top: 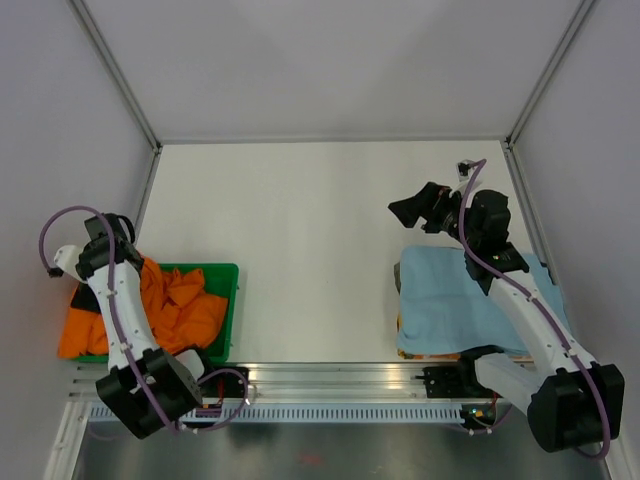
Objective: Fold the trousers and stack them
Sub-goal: Grab the trousers from the pile
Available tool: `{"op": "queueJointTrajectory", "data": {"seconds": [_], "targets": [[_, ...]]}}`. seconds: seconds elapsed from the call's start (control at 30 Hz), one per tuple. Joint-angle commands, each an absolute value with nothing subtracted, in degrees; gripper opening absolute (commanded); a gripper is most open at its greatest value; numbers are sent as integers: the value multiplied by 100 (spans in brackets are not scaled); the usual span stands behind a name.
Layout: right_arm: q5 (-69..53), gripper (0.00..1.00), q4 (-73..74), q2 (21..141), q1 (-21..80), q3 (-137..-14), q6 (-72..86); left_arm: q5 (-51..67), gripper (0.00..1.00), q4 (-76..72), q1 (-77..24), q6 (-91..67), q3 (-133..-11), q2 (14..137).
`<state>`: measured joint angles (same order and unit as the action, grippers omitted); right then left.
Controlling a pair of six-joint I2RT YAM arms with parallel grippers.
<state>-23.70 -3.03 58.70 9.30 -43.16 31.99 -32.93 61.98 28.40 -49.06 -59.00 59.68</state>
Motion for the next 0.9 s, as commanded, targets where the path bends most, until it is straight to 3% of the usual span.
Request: {"op": "queueJointTrajectory", "data": {"seconds": [0.0,0.4,0.7,0.77,0.87], "targets": [[-2531,98,-659,6055,1019,-4394,3278,-3000,100,5383,3216,-5028,-5380,6250],[-2250,98,-237,6275,1230,-4640,3155,-2180,100,3342,3252,-5089,-3176,5502],[-2083,98,-26,6363,1336,-4720,3015,-2575,100,2813,3252,-5379,-2926,6274],[-2066,98,139,6416,1327,-4763,2997,-2558,94,2629,3252,-5396,-2927,6424],[-2048,98,176,6460,1345,-4825,2971,-2427,77,2330,3252,-5292,-2787,6486]]}}
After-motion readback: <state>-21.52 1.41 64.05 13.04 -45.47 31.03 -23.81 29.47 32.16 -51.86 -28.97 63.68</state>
